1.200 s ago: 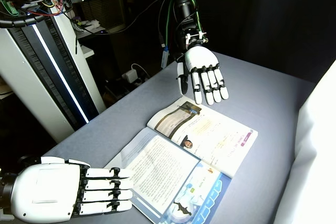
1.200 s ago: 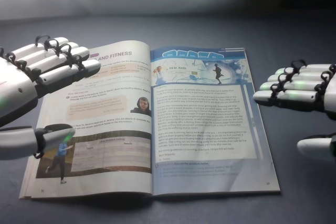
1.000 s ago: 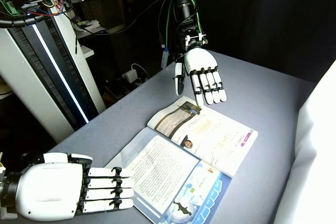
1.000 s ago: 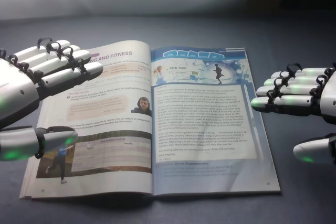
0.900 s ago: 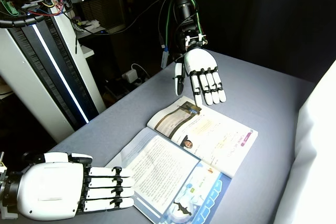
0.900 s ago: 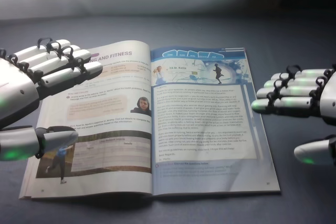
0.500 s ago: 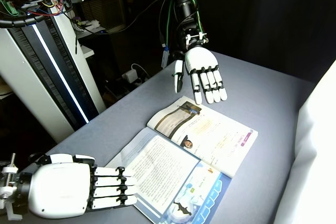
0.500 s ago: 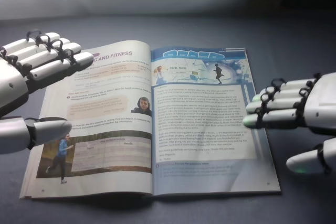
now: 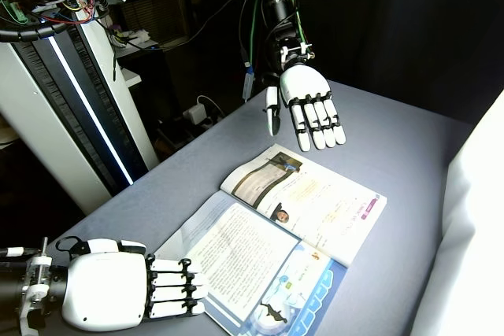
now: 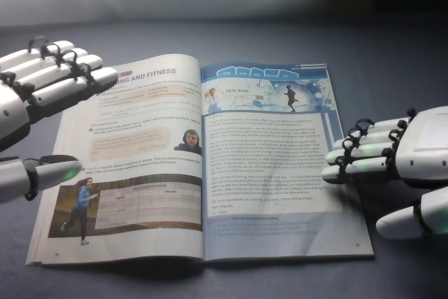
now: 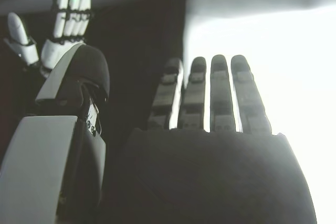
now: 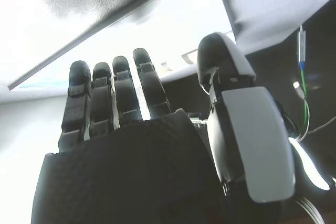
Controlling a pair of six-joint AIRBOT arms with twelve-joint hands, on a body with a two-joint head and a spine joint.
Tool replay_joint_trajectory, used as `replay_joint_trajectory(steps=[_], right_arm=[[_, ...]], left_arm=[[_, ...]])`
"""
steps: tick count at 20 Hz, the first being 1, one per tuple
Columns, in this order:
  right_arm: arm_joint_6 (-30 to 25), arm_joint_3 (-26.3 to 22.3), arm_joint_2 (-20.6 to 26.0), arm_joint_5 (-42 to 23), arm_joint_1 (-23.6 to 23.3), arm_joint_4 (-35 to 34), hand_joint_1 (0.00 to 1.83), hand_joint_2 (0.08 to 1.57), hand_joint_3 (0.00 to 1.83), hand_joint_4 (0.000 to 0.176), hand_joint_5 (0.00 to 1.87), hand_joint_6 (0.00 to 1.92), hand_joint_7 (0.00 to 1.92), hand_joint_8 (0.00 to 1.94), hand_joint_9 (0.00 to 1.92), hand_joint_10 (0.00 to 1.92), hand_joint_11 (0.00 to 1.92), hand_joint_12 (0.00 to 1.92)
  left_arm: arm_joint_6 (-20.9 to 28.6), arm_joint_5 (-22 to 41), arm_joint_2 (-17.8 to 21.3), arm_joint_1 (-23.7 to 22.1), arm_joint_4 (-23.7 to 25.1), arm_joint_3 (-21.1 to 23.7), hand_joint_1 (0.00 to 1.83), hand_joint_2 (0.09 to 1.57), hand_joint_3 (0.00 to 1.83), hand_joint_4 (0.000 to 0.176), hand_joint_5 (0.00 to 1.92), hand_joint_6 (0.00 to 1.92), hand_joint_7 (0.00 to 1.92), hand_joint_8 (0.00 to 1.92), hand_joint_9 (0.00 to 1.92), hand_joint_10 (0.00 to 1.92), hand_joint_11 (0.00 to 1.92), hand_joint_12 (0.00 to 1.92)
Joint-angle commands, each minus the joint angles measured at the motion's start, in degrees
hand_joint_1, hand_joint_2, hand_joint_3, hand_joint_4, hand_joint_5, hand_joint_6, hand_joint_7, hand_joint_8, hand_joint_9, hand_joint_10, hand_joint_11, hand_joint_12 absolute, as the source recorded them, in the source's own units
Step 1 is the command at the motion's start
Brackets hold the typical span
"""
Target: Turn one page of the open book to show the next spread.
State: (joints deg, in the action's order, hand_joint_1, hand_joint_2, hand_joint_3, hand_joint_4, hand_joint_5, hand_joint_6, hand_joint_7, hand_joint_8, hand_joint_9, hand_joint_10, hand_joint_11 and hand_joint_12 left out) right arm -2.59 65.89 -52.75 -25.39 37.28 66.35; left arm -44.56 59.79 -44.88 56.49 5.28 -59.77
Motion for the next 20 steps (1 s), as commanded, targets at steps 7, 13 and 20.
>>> replay_joint_trajectory(steps=[7,13,20], right_arm=[[-3.5,2.1,-2.7,-2.3,-0.6,2.1,0.0,1.33,0.0,0.0,0.09,0.01,0.02,0.01,0.0,0.0,0.0,0.22],[-3.5,3.7,-5.8,-2.8,-1.4,2.1,0.0,1.31,0.0,0.0,0.07,0.0,0.0,0.0,0.0,0.0,0.0,0.0],[-3.3,5.0,-8.5,-4.6,-3.5,2.6,0.0,1.28,0.0,0.0,0.0,0.0,0.0,0.0,0.0,0.0,0.0,0.0]], left_arm=[[-1.4,10.2,1.6,1.0,-4.1,1.2,0.29,1.36,0.0,0.0,0.03,0.01,0.0,0.0,0.0,0.0,0.0,0.0],[-2.7,13.4,2.9,3.0,-6.4,2.3,0.35,1.35,0.0,0.0,0.04,0.0,0.0,0.0,0.0,0.0,0.0,0.0],[-3.1,14.8,3.3,3.8,-7.4,2.6,0.35,1.35,0.0,0.013,0.01,0.0,0.0,0.0,0.0,0.0,0.0,0.0]])
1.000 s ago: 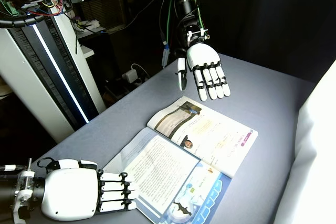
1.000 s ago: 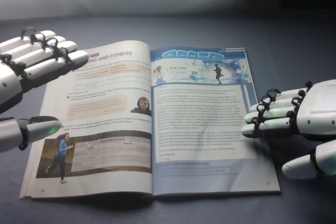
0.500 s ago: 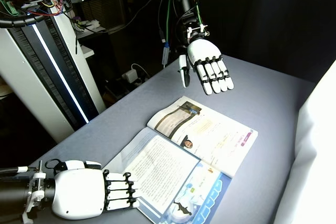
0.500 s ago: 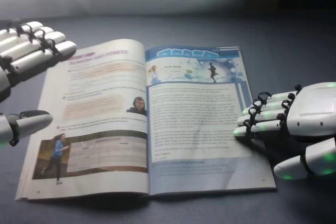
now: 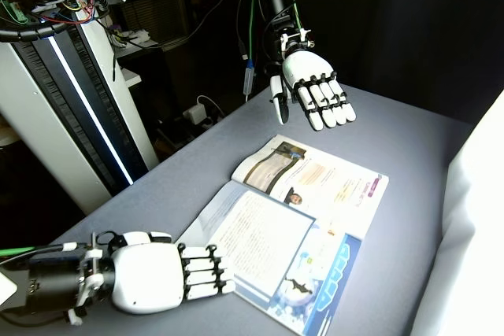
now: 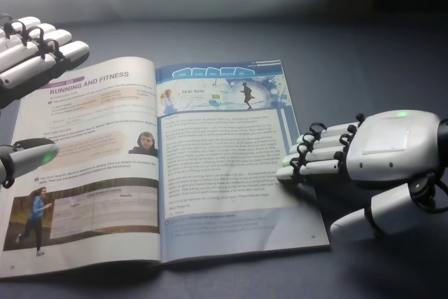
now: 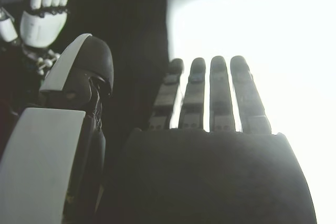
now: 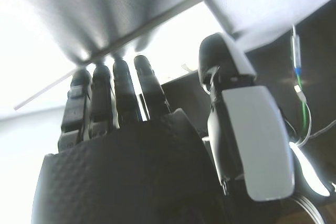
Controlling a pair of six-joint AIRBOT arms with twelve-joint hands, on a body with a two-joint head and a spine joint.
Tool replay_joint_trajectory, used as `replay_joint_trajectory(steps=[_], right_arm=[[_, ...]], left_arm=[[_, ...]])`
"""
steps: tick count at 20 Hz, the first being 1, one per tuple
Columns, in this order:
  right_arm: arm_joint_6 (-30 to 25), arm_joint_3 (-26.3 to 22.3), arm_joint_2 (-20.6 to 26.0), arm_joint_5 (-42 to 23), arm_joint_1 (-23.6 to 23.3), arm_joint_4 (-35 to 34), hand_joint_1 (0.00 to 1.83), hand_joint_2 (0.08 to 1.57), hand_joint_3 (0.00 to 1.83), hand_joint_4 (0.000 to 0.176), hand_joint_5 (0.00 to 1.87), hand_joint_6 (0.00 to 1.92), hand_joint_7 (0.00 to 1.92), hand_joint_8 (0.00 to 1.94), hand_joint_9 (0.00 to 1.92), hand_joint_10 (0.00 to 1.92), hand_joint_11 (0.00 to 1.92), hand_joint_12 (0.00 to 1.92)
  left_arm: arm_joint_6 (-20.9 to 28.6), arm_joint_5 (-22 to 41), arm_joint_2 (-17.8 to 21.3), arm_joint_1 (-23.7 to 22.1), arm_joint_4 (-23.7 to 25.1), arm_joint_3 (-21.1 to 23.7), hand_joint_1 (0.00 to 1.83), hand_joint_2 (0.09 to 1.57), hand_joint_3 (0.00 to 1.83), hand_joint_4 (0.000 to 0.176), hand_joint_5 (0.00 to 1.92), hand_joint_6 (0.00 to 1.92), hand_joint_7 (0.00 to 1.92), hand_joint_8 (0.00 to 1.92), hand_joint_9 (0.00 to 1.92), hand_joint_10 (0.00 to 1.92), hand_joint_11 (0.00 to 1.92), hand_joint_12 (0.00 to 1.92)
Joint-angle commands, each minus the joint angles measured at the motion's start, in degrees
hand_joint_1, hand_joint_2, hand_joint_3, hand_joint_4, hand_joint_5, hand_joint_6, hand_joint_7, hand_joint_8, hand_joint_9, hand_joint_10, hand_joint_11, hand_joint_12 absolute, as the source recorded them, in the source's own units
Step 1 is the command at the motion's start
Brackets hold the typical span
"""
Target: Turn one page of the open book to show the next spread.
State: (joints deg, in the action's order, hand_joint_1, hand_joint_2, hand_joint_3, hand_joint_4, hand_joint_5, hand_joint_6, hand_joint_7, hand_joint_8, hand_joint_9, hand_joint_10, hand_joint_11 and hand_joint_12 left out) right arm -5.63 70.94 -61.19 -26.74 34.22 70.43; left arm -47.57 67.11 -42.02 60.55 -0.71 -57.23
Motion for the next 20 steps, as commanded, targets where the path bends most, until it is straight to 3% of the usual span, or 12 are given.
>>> replay_joint_trajectory(steps=[1,3,5,11,13,17,20], right_arm=[[-0.3,-0.2,0.0,-3.3,-0.7,-1.0,0.0,1.28,0.0,0.0,0.02,0.01,0.0,0.0,0.0,0.0,0.0,0.0],[-0.4,-0.5,0.4,-3.3,-0.8,-0.9,0.0,1.29,0.0,0.0,0.01,0.0,0.0,0.0,0.0,0.0,0.0,0.0],[-0.8,-1.0,1.1,-3.3,-0.8,-0.7,0.0,1.28,0.0,0.0,0.0,0.0,0.0,0.0,0.0,0.0,0.0,0.0],[-1.5,-5.0,7.0,-3.5,-2.2,0.7,0.0,1.31,0.0,0.0,0.01,0.0,0.0,0.0,0.0,0.0,0.0,0.0],[-1.5,-5.5,7.8,-3.8,-3.1,1.1,0.0,1.32,0.01,0.0,0.01,0.0,0.0,0.0,0.0,0.0,0.0,0.0],[-1.7,-4.3,5.8,-3.4,-4.5,3.5,0.0,1.32,0.01,0.0,0.01,0.0,0.0,0.0,0.0,0.0,0.0,0.0],[-5.3,-2.6,3.3,-2.9,-5.3,8.0,0.0,1.32,0.01,0.0,0.0,0.0,0.0,0.0,0.0,0.0,0.0,0.0]], left_arm=[[-0.1,7.5,0.4,-0.1,-1.4,0.1,0.35,1.35,0.0,0.012,0.01,0.0,0.0,0.0,0.0,0.0,0.0,0.0],[-0.1,7.5,0.4,0.1,-1.5,0.2,0.35,1.35,0.0,0.023,0.0,0.0,0.0,0.0,0.0,0.0,0.0,0.0],[-0.1,7.6,0.4,0.2,-1.7,0.2,0.36,1.35,0.0,0.016,0.01,0.0,0.0,0.0,0.0,0.0,0.0,0.0],[-0.1,7.9,0.5,0.8,-1.9,0.4,0.34,1.34,0.0,0.025,0.02,0.0,0.0,0.0,0.0,0.0,0.0,0.0],[-0.2,8.0,0.5,1.0,-2.1,0.4,0.41,1.33,0.0,0.011,0.05,0.01,0.0,0.0,0.0,0.0,0.0,0.0],[-0.2,8.1,0.5,1.0,-2.3,0.4,0.45,1.32,0.0,0.002,0.04,0.0,0.0,0.0,0.0,0.0,0.0,0.0],[-0.3,8.4,0.6,1.1,-2.4,0.4,0.45,1.32,0.0,0.0,0.05,0.0,0.0,0.0,0.0,0.0,0.0,0.0]])
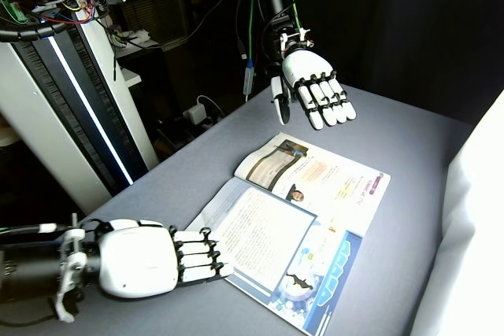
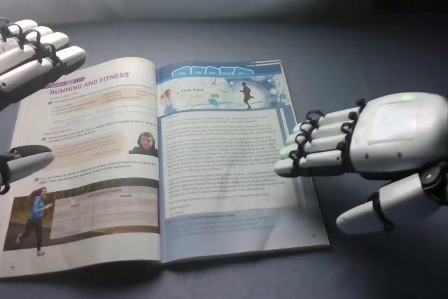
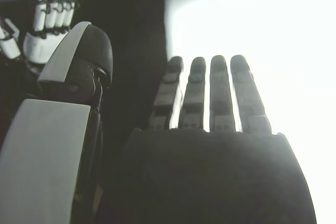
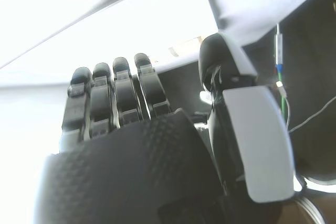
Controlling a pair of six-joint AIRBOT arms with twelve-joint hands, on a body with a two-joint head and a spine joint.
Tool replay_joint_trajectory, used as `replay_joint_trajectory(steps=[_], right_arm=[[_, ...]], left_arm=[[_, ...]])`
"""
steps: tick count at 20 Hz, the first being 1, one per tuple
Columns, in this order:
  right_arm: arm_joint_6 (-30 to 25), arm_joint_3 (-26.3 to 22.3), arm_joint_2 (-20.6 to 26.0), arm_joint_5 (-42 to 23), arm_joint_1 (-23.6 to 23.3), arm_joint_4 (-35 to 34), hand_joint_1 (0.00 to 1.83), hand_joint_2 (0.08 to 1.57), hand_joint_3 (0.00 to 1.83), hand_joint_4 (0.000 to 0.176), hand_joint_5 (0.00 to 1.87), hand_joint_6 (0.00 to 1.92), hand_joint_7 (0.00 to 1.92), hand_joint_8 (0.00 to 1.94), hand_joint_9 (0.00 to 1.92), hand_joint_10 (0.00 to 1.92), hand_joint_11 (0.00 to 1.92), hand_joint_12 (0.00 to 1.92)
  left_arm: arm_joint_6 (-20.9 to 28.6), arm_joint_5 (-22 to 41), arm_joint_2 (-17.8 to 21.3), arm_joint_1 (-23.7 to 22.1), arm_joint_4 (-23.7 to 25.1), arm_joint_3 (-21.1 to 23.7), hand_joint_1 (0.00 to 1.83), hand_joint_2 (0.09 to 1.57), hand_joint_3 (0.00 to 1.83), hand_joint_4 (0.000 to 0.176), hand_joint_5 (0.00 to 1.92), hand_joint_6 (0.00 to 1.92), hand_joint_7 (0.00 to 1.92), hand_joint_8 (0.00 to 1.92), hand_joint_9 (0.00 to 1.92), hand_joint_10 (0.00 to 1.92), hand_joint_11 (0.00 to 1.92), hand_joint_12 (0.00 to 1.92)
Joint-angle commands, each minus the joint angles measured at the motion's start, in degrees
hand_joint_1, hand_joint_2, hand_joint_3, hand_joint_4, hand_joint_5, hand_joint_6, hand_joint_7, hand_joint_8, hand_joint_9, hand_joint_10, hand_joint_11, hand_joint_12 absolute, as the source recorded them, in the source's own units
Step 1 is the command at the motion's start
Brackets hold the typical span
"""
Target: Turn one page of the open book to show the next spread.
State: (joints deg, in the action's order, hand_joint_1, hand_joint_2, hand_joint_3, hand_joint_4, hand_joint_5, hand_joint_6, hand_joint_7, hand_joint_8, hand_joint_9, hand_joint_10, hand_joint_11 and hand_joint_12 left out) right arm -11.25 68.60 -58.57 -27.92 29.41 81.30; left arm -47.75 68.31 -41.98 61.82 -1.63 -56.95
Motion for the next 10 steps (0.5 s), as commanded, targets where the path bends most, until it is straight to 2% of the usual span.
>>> replay_joint_trajectory(steps=[1,2,5,6,7,10], right_arm=[[-1.4,0.4,-0.2,-1.6,-0.8,-0.6,0.0,1.32,0.0,0.0,0.03,0.01,0.0,0.0,0.0,0.0,0.0,0.0],[-2.5,0.8,-0.8,-1.5,-1.0,0.9,0.0,1.32,0.0,0.0,0.03,0.01,0.0,0.0,0.0,0.0,0.0,0.0],[-5.2,2.0,-2.6,-1.2,-1.6,4.9,0.0,1.29,0.0,0.0,0.02,0.0,0.0,0.0,0.0,0.0,0.0,0.0],[-5.8,2.2,-2.9,-1.2,-1.6,5.6,0.0,1.29,0.0,0.0,0.02,0.0,0.0,0.0,0.0,0.0,0.0,0.0],[-6.4,2.4,-3.3,-1.2,-1.8,6.4,0.0,1.28,0.0,0.0,0.0,0.0,0.0,0.0,0.0,0.0,0.0,0.0],[-7.1,3.1,-4.5,-1.2,-2.0,7.3,0.0,1.27,0.0,0.0,0.0,0.0,0.0,0.0,0.0,0.0,0.0,0.0]], left_arm=[[-0.1,7.2,0.6,-0.2,-1.5,0.2,0.44,1.32,0.0,0.005,0.05,0.0,0.0,0.0,0.0,0.0,0.0,0.0],[-0.1,7.2,0.6,-0.2,-1.5,0.2,0.44,1.32,0.0,0.005,0.05,0.0,0.0,0.0,0.0,0.0,0.0,0.0],[-0.1,7.3,0.6,-0.1,-1.6,0.2,0.4,1.33,0.0,0.025,0.03,0.0,0.0,0.0,0.0,0.0,0.0,0.0],[-0.1,7.3,0.6,-0.1,-1.6,0.2,0.4,1.33,0.0,0.025,0.03,0.0,0.0,0.0,0.0,0.0,0.0,0.0],[-0.1,7.3,0.6,-0.1,-1.6,0.2,0.44,1.32,0.0,0.013,0.04,0.0,0.0,0.0,0.0,0.0,0.0,0.0],[-0.1,7.5,0.6,-0.1,-1.6,0.2,0.44,1.32,0.0,0.014,0.05,0.01,0.0,0.0,0.0,0.0,0.0,0.0]])
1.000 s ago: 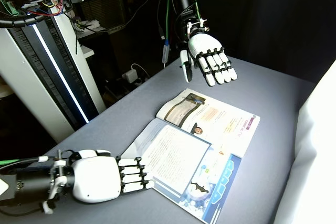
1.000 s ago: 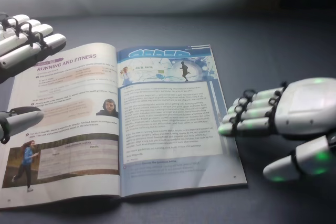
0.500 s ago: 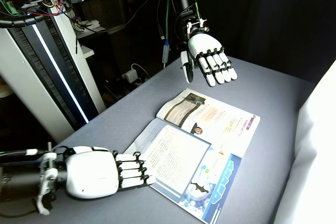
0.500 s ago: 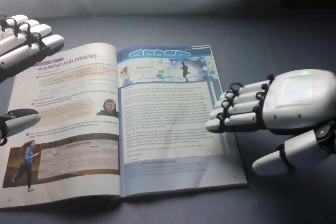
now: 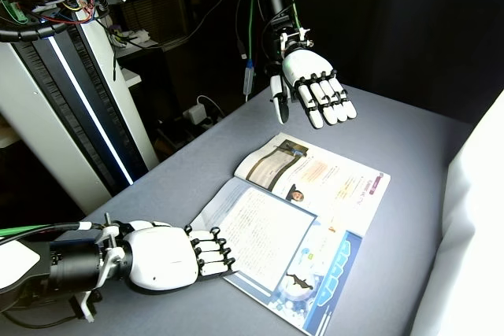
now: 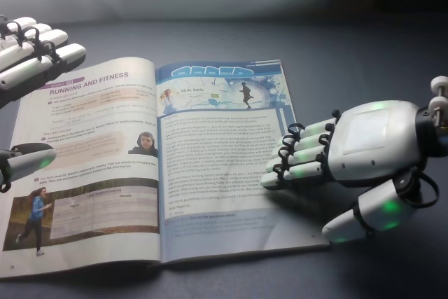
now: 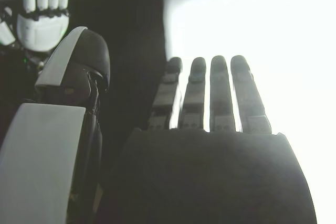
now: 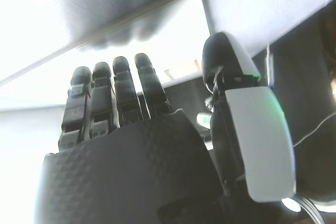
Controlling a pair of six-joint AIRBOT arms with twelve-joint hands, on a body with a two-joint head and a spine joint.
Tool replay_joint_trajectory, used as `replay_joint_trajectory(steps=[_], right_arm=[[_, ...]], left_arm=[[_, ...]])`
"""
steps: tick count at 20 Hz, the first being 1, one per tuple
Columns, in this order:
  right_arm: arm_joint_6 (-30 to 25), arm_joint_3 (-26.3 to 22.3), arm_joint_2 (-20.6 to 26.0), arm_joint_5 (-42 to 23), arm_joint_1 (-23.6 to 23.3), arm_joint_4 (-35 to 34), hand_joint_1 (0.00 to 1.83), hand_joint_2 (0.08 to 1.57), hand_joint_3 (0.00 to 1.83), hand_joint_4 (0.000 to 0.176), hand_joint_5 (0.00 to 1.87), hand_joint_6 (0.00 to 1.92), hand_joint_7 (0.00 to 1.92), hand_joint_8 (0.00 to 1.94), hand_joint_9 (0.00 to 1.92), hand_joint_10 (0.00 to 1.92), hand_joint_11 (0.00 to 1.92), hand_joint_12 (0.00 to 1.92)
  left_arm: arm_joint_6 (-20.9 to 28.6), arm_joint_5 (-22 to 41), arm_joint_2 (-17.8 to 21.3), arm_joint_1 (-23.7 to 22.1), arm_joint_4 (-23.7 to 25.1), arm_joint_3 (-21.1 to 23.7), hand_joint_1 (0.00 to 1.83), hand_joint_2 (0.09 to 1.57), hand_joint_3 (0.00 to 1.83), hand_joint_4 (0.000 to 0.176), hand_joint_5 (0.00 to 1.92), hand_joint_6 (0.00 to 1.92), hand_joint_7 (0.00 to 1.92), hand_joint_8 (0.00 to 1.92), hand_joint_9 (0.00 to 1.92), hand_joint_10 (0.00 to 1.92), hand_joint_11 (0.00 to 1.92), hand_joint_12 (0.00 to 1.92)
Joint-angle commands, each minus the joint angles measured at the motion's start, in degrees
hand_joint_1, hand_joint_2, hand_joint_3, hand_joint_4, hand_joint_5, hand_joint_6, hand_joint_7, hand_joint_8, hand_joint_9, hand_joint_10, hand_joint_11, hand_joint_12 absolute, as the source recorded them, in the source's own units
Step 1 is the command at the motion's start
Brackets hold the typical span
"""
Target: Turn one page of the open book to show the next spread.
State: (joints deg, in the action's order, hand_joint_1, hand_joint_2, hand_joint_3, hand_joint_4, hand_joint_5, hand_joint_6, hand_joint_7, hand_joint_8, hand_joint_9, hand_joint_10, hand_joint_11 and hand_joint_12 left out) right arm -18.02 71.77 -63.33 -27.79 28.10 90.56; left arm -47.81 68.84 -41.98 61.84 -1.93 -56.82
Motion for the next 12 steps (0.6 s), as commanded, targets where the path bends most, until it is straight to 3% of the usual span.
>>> replay_joint_trajectory(steps=[1,8,12], right_arm=[[-0.3,0.2,-0.2,-1.4,-0.7,-1.9,0.0,1.26,0.0,0.0,0.0,0.0,0.0,0.0,0.0,0.0,0.0,0.0],[-0.2,1.7,-3.0,-1.8,-0.8,-2.3,0.0,1.26,0.0,0.0,0.0,0.0,0.0,0.0,0.0,0.0,0.0,0.0],[4.0,2.4,-4.2,-1.9,-0.9,-7.0,0.0,1.29,0.0,0.0,0.0,0.0,0.0,0.0,0.0,0.0,0.0,0.0]], left_arm=[[-0.1,7.1,0.6,-0.1,-1.3,0.1,0.47,1.32,0.0,0.01,0.06,0.01,0.0,0.0,0.0,0.0,0.0,0.0],[-0.1,7.5,0.8,0.3,-1.6,0.3,0.44,1.32,0.0,0.019,0.04,0.0,0.0,0.0,0.0,0.0,0.0,0.0],[-0.1,7.7,0.8,0.4,-1.6,0.3,0.43,1.32,0.0,0.021,0.03,0.0,0.0,0.0,0.0,0.0,0.0,0.0]])
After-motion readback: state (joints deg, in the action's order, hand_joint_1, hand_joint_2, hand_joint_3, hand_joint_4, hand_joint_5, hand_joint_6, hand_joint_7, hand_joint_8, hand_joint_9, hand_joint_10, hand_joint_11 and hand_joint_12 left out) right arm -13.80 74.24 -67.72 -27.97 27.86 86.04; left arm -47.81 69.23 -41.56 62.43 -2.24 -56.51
